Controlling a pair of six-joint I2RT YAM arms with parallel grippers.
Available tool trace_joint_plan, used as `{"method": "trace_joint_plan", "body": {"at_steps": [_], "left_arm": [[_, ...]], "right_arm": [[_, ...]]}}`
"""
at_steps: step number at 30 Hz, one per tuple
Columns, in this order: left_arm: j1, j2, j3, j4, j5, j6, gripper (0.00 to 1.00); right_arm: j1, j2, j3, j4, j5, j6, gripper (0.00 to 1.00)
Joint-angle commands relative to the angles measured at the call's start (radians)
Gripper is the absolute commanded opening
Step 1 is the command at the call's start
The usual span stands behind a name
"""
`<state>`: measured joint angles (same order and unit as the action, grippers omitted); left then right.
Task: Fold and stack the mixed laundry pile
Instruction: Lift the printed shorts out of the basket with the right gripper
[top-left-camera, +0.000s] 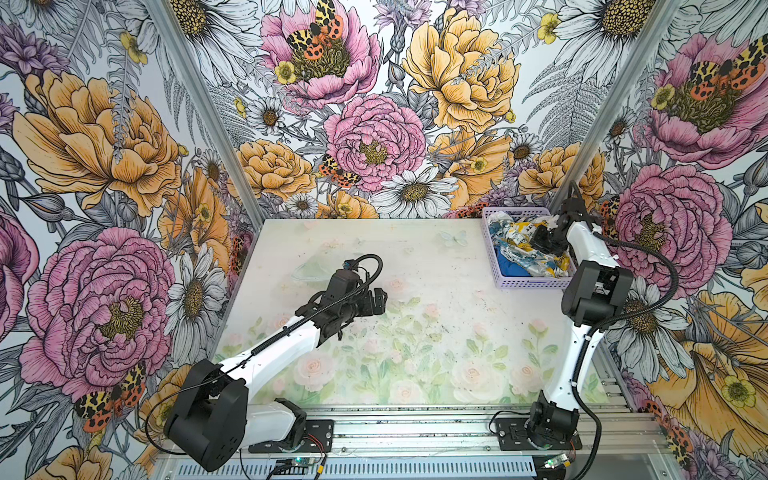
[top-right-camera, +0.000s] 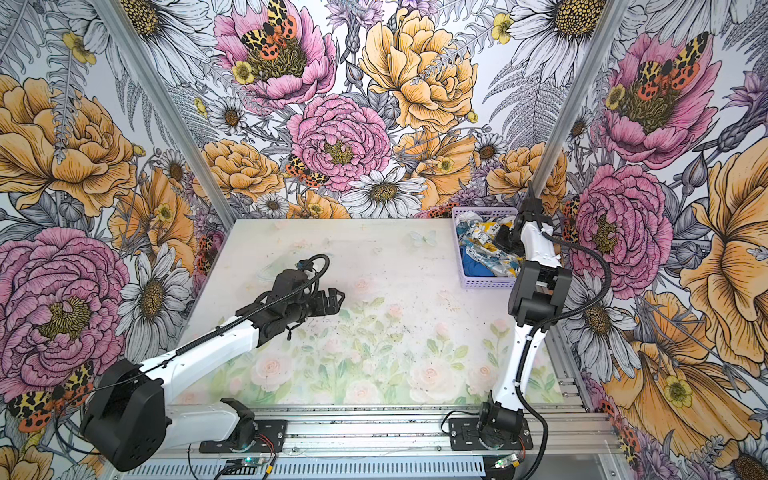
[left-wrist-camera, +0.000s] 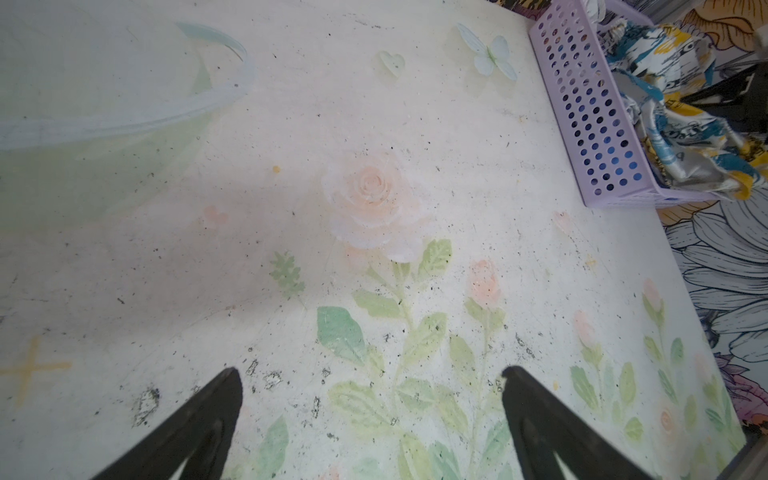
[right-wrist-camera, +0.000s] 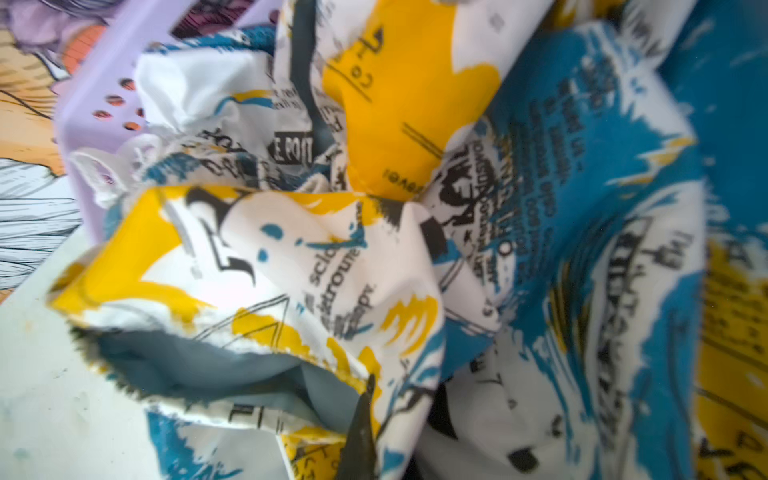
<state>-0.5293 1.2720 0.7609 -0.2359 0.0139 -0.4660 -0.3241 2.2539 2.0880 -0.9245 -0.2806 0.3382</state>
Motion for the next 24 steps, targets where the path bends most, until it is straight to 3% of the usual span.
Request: {"method": "trace_joint_plan", "body": {"at_steps": [1,13,19,24], "left_arm": [[-0.01,0.007,0.028,0.02,-0.043,-0.009,0.99],[0.017,-0.083,0.074,-0.018,-0.123,0.007,0.99],[0.075,-0.163,0.07,-0.047,-0.147,0.007,0.99],[0.145,-0.255,0.054,-0.102,-0.188,-0.003,0.99]], "right_arm": [[0.002,-0.149,0.075,0.003,-0.059,0.032,0.0],[0.089,-0.46,0.214,-0.002,-0.303,0.116,0.0],[0.236,-0.508,0.354,-0.007,-0.445,0.178,0.0],[0.427,-0.516,0.384,-0.008,-0.522,0.221,0.0]]}}
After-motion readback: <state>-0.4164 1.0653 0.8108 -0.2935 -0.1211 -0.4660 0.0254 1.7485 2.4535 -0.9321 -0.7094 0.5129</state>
